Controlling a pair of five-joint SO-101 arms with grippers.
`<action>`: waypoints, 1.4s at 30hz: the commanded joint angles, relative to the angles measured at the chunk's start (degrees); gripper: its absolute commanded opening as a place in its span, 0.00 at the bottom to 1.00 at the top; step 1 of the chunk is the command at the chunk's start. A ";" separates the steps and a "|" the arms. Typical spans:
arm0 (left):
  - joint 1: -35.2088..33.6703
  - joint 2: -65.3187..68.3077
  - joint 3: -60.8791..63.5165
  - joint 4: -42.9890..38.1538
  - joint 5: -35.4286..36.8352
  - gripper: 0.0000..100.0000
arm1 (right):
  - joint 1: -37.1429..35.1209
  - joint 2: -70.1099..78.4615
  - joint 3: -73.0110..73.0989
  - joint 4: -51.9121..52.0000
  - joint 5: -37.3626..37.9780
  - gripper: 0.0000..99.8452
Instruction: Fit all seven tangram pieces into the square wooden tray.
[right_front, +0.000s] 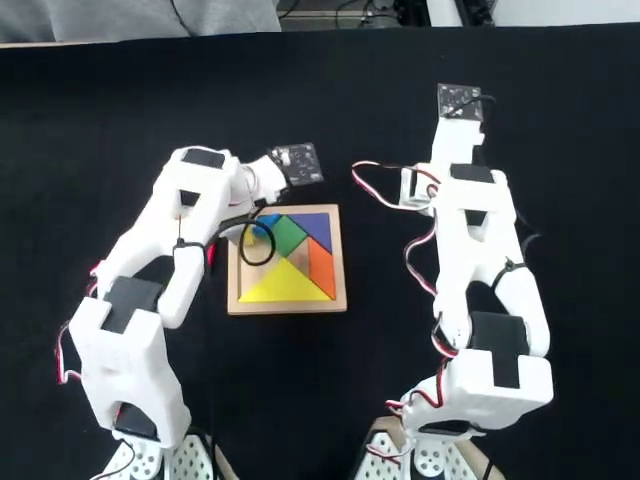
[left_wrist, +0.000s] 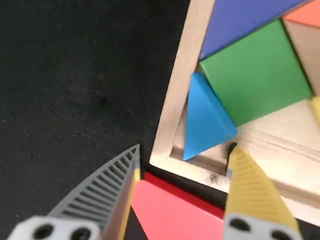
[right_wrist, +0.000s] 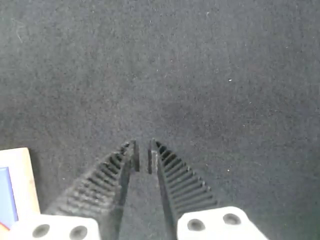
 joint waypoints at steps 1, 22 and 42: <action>-0.48 0.62 -3.38 -0.53 0.18 0.28 | 0.62 -3.30 -0.84 -0.88 -0.44 0.05; 0.57 6.24 -14.81 7.91 3.08 0.28 | 0.62 -3.56 -0.84 -0.79 -0.44 0.05; -0.13 6.24 -22.55 20.66 4.31 0.28 | 0.62 -3.56 -0.84 -0.79 -0.44 0.05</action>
